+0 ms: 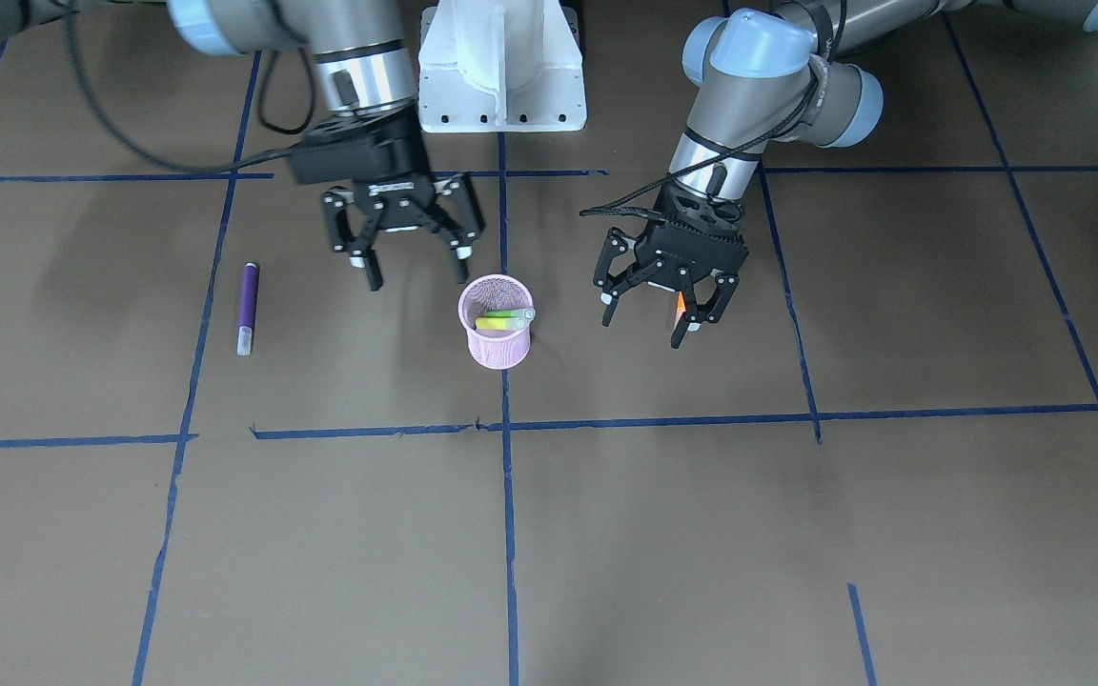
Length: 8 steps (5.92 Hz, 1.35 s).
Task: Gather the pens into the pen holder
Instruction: 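Carry the yellow marker with the right gripper and drop it into the cup, then grasp the orange marker with the left gripper while the right gripper withdraws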
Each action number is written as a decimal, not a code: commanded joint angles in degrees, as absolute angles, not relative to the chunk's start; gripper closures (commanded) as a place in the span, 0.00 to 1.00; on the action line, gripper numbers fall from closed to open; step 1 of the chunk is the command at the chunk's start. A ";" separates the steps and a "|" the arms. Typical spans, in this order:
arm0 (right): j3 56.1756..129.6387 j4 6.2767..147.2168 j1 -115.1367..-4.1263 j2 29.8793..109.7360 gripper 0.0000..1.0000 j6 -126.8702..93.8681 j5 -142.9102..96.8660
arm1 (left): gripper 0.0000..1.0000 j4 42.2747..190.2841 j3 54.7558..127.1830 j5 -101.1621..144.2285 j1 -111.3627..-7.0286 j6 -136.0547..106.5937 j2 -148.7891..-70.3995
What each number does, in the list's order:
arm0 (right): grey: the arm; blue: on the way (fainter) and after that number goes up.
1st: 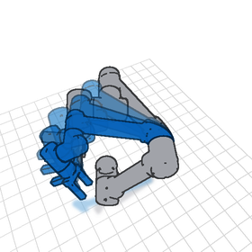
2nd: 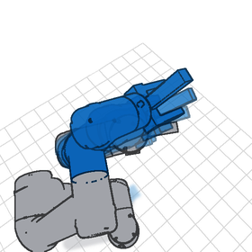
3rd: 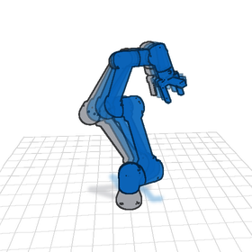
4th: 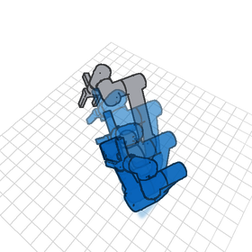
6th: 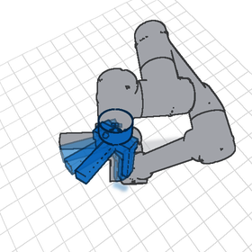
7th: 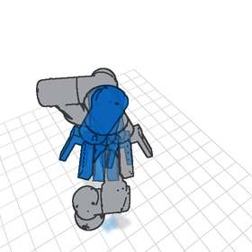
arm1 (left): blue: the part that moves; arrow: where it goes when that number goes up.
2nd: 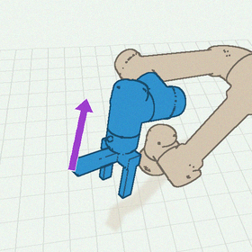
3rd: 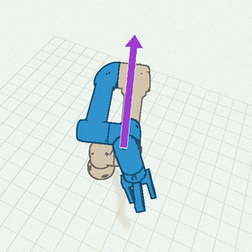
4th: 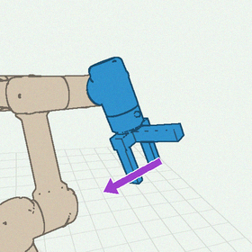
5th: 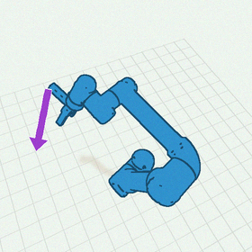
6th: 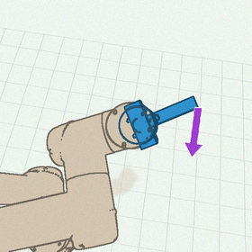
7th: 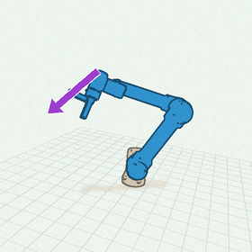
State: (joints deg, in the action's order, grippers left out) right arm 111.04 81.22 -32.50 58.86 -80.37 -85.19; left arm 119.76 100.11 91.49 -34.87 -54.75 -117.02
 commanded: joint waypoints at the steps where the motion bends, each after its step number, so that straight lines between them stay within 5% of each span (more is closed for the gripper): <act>1: 112.32 81.21 -41.27 64.66 0.02 -79.98 -101.96 | 0.14 111.70 99.93 93.15 -34.72 -54.58 -116.89; 3: 112.15 81.38 -46.48 68.45 0.01 -76.15 -109.06 | 0.04 102.49 100.11 101.76 -35.51 -54.49 -117.51; 8: 108.54 82.00 -52.29 71.97 0.01 -69.70 -119.18 | 0.05 99.76 99.67 107.31 -35.95 -55.20 -116.81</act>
